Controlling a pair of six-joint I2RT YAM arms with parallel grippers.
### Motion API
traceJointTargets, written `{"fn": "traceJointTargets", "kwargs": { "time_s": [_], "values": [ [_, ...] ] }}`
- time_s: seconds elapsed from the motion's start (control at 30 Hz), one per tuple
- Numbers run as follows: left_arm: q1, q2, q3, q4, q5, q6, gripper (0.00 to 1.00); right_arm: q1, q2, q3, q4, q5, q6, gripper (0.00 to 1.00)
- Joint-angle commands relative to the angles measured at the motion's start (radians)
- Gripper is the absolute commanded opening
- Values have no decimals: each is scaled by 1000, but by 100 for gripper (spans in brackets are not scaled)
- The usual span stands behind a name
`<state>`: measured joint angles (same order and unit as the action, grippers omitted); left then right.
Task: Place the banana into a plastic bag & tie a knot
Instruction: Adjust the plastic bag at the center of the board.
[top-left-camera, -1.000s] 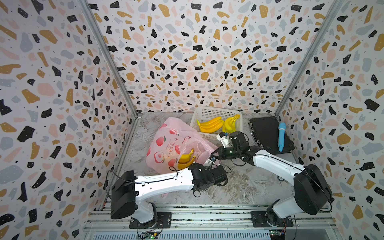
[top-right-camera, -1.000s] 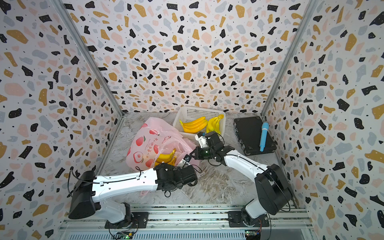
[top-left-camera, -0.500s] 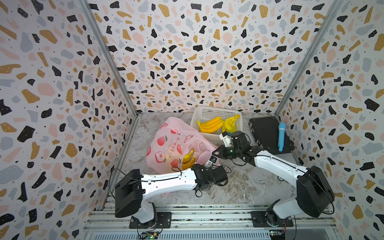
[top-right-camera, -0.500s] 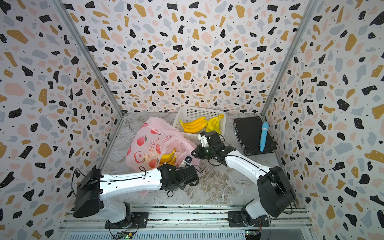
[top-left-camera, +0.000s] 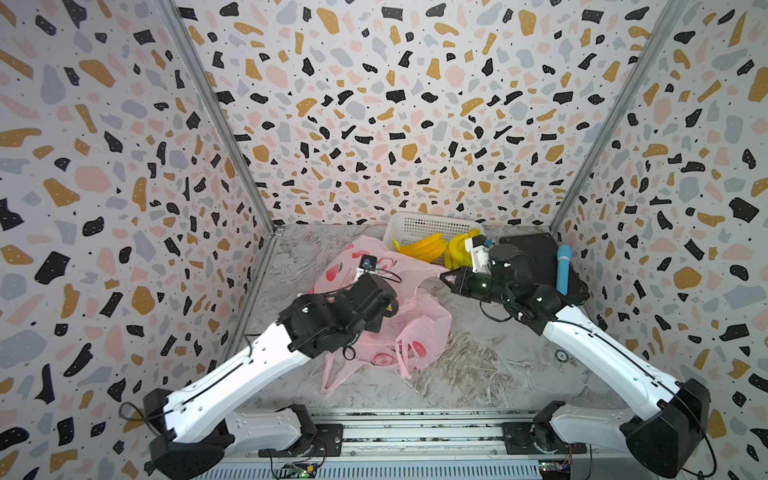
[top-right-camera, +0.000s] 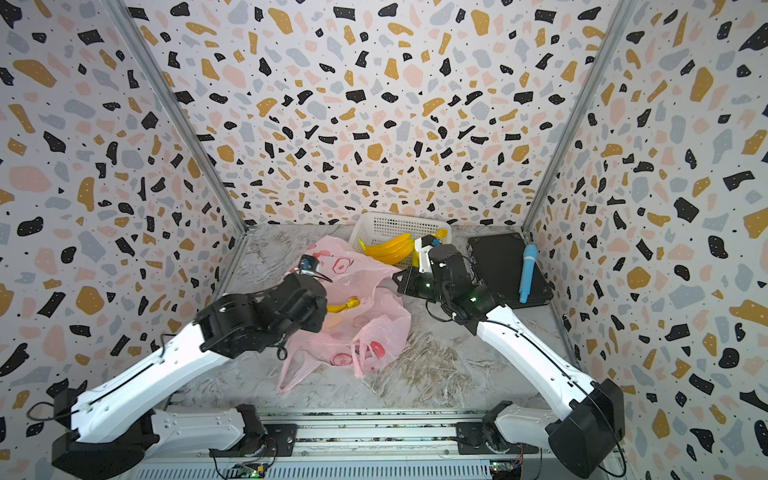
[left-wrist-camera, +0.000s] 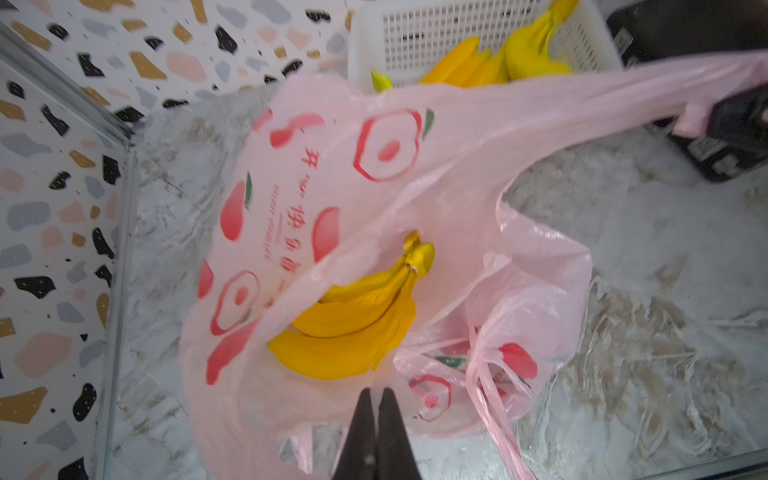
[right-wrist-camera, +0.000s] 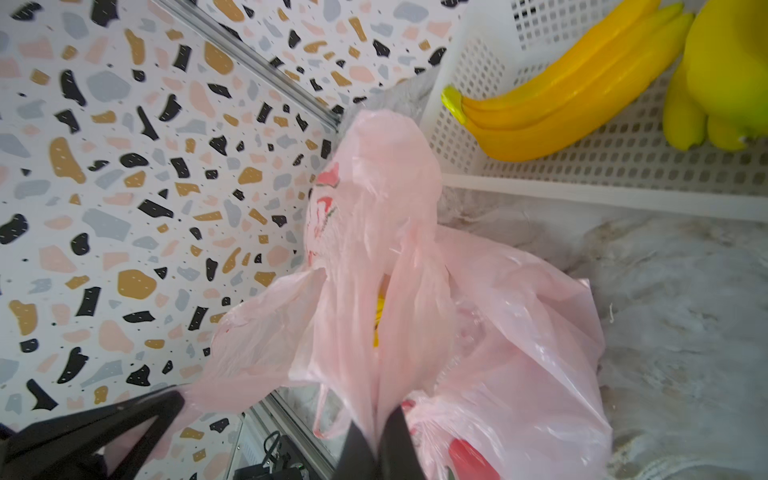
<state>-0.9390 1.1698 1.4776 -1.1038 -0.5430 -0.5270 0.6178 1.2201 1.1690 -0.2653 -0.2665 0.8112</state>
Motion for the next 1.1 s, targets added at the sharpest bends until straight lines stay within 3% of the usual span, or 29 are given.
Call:
{"fn": "traceJointTargets", "kwargs": {
  "time_s": [0.0, 0.1, 0.23, 0.47, 0.63, 0.87, 1.07],
  "values": [
    [48, 13, 152, -84, -26, 142, 0, 9, -37, 108, -39, 46, 15, 0],
    [93, 46, 316, -122, -38, 221, 0, 11, -34, 194, -55, 44, 23, 0],
    [178, 99, 515, -114, 59, 317, 0, 11, -27, 302, -97, 64, 19, 0],
    [265, 198, 742, -79, 489, 401, 0, 13, -83, 403, -203, 122, -30, 0],
    [376, 203, 668, 2, 775, 385, 0, 13, -138, 363, -228, 167, -74, 0],
    [618, 216, 390, 344, 1168, 291, 0, 11, -53, 338, -210, 192, -161, 0],
    [727, 342, 434, 476, 1341, 320, 0, -14, 71, 425, -206, 195, -275, 0]
  ]
}}
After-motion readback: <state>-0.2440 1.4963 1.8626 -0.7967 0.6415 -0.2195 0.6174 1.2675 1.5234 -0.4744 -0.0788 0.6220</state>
